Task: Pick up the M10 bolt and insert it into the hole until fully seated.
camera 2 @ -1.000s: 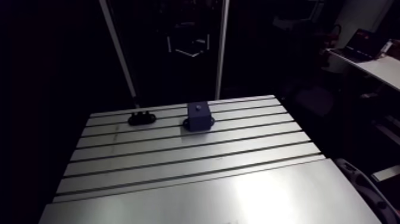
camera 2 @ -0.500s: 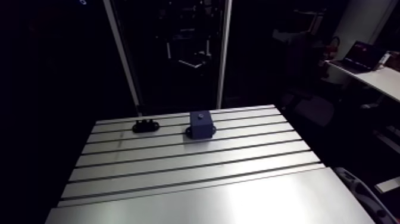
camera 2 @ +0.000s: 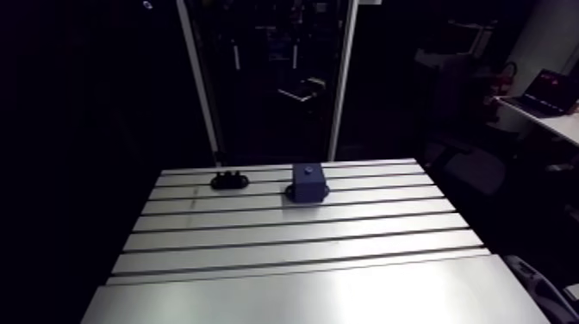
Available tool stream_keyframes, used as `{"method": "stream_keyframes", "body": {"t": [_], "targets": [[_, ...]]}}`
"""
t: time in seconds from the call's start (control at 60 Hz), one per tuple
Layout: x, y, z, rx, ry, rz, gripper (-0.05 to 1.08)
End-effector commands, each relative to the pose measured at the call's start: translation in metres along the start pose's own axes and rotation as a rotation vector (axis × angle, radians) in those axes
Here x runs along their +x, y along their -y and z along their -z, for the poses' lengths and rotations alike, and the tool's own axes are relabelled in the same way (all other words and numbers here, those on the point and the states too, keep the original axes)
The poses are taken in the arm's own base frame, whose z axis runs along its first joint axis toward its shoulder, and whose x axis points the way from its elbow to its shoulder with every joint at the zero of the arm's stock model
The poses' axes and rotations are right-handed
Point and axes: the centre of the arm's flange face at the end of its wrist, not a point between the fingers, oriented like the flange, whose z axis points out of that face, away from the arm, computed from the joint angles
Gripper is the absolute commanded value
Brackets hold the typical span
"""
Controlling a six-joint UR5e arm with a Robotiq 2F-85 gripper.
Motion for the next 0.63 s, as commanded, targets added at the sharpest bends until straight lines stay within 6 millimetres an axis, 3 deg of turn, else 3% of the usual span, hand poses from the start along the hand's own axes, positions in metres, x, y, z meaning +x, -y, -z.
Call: {"method": "stream_keyframes", "body": {"t": [0.017, 0.633], "targets": [[-0.008, 0.011, 0.015, -0.005, -0.015, -0.003, 0.01], [-0.019, 0.012, 0.011, -0.005, 0.017, -0.003, 0.01]]}}
